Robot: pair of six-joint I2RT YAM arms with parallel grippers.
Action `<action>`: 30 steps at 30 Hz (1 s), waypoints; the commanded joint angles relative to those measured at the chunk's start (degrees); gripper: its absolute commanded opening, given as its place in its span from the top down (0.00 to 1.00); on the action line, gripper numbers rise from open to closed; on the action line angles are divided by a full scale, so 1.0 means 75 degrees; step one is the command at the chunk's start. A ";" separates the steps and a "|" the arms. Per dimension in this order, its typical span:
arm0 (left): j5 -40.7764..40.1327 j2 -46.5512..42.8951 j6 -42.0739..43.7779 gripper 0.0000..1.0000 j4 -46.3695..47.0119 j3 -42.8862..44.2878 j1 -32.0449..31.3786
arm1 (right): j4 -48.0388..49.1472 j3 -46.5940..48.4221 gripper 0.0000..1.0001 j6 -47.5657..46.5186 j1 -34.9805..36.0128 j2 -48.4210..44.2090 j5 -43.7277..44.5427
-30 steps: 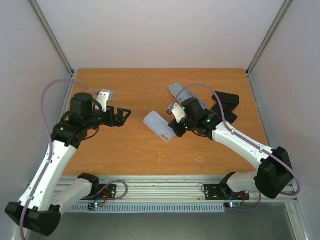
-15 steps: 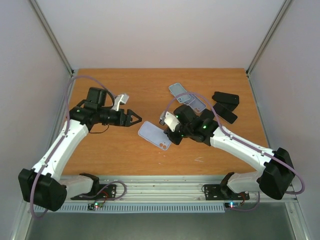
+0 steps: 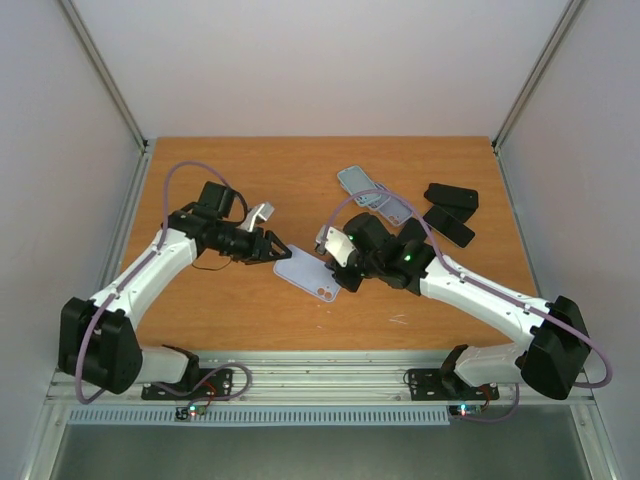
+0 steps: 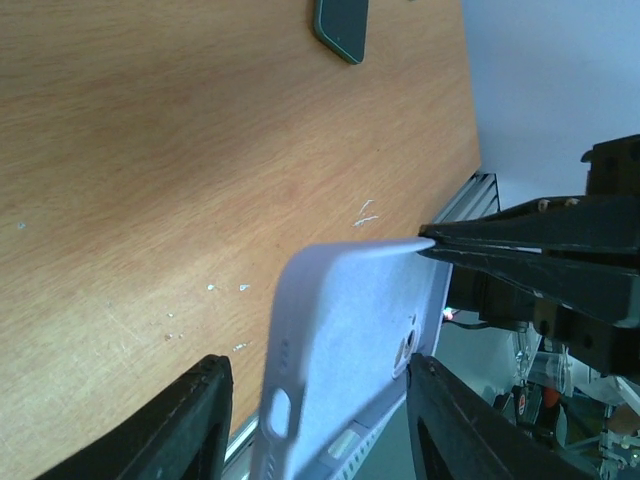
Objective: Put the phone into the phone case
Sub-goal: Pass from the right arm to the left
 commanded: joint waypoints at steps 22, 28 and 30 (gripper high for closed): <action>-0.0066 -0.0673 -0.1062 1.00 0.1952 -0.0848 -0.0290 | 0.1007 -0.0050 0.73 0.0624 0.0034 -0.0389 0.0398; -0.1404 -0.1986 -0.2902 0.99 0.3834 -0.2058 -0.0372 | 0.1187 -0.0167 0.50 0.2337 -0.0061 -0.0903 0.0629; -0.1922 -0.2433 -0.3427 1.00 0.4385 -0.2485 -0.0451 | 0.1173 -0.0240 0.48 0.3077 -0.0064 -0.0996 0.0808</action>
